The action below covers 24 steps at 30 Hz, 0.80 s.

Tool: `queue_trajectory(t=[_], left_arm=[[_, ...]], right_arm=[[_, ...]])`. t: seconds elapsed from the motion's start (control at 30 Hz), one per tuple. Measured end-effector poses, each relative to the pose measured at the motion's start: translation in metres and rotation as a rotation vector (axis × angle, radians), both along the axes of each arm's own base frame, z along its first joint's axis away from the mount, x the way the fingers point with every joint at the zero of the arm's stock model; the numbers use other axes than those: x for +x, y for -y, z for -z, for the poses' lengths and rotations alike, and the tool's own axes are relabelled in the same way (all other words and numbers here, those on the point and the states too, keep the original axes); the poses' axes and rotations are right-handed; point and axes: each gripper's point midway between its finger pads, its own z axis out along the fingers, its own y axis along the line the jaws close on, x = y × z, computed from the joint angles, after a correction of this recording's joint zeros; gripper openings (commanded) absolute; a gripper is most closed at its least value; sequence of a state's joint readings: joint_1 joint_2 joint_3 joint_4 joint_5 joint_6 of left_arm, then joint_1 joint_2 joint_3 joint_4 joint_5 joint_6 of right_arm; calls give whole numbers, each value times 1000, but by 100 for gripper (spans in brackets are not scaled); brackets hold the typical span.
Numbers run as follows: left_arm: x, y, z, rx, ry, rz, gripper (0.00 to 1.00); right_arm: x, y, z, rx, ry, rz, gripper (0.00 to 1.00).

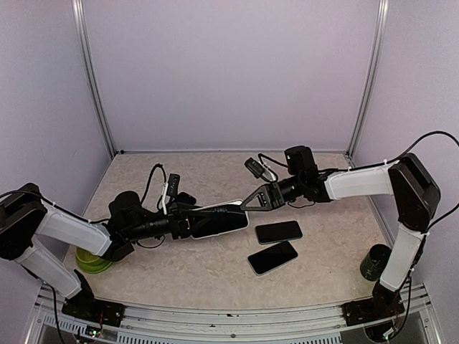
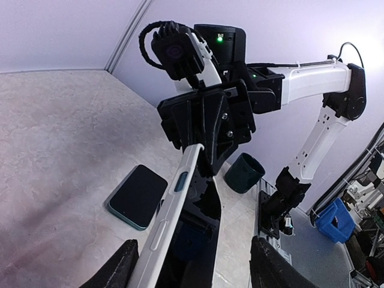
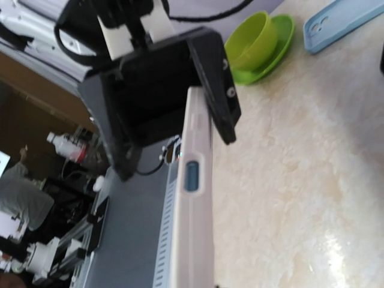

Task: Put the phone into the phone case
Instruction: Press the top right corner of the phone case, then press the corner of the phone case at the bottom left corner of the phone case.

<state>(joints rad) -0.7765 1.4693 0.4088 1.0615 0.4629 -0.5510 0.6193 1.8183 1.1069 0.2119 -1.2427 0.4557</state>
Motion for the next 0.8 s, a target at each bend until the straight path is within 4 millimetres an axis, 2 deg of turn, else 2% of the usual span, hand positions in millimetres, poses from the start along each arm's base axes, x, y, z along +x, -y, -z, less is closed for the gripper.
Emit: queue_trajectory(t=[0.07, 0.4, 0.53, 0.73, 0.8], left_arm=[[2, 0, 1, 0, -3, -2, 52], [6, -1, 6, -6, -39, -7, 7], [3, 1, -1, -43, -61, 12, 0], [4, 1, 0, -54, -76, 15, 0], [4, 1, 0, -55, -79, 15, 0]], right_arm=[[3, 3, -3, 6, -4, 14, 0], [5, 5, -8, 25, 1, 24, 0], [9, 5, -13, 54, 60, 29, 0], [9, 5, -12, 58, 75, 27, 0], [9, 5, -12, 59, 79, 26, 12]])
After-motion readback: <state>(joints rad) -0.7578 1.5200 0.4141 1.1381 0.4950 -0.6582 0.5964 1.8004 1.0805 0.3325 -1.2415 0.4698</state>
